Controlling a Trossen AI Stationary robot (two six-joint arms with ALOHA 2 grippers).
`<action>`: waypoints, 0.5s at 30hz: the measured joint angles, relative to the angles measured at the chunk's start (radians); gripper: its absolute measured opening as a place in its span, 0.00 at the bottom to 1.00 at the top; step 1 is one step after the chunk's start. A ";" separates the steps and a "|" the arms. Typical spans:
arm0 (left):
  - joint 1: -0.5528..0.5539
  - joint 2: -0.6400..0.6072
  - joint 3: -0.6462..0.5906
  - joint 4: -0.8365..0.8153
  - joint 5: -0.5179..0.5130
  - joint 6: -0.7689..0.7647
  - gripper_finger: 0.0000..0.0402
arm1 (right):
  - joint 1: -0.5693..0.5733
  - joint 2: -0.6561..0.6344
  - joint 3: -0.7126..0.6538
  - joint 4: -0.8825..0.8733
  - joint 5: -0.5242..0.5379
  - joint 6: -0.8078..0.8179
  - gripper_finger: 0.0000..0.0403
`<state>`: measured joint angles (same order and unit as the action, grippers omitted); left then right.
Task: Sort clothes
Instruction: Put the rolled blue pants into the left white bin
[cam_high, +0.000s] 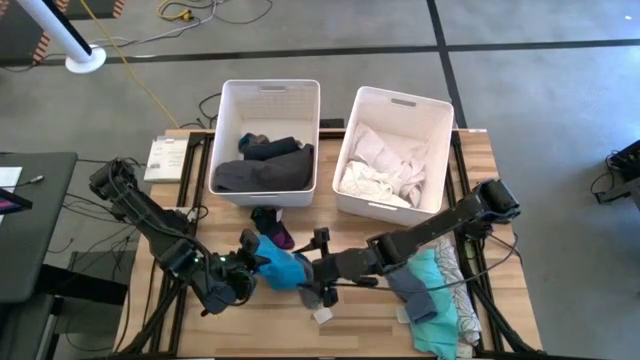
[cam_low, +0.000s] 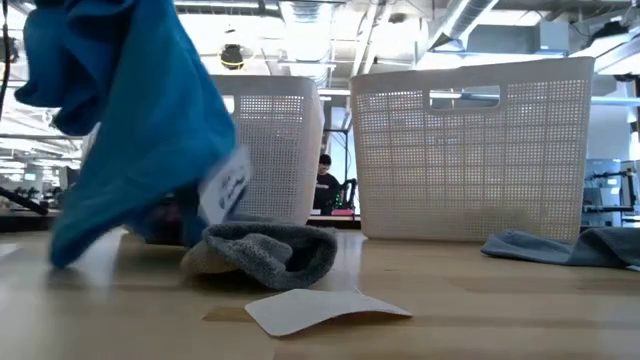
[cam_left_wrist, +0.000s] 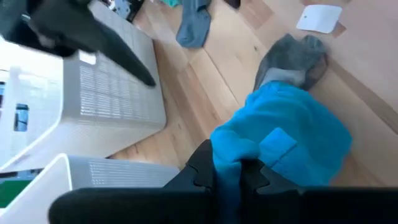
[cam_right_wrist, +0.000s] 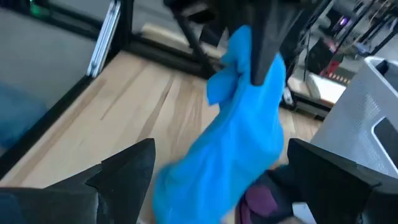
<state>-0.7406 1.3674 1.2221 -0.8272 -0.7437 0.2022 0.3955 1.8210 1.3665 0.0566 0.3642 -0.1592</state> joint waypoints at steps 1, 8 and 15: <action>0.000 0.000 0.000 0.008 -0.007 0.008 0.02 | -0.006 0.000 -0.017 0.038 -0.006 0.001 0.94; 0.008 0.000 0.000 0.088 -0.017 0.076 0.02 | -0.056 0.000 -0.104 0.243 -0.067 0.028 0.94; 0.046 0.000 0.000 0.132 -0.027 0.137 0.03 | -0.078 0.035 -0.115 0.359 -0.134 0.055 0.94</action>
<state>-0.6945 1.3678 1.2221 -0.6956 -0.7705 0.3392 0.3178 1.8561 1.2514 0.4154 0.2302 -0.1045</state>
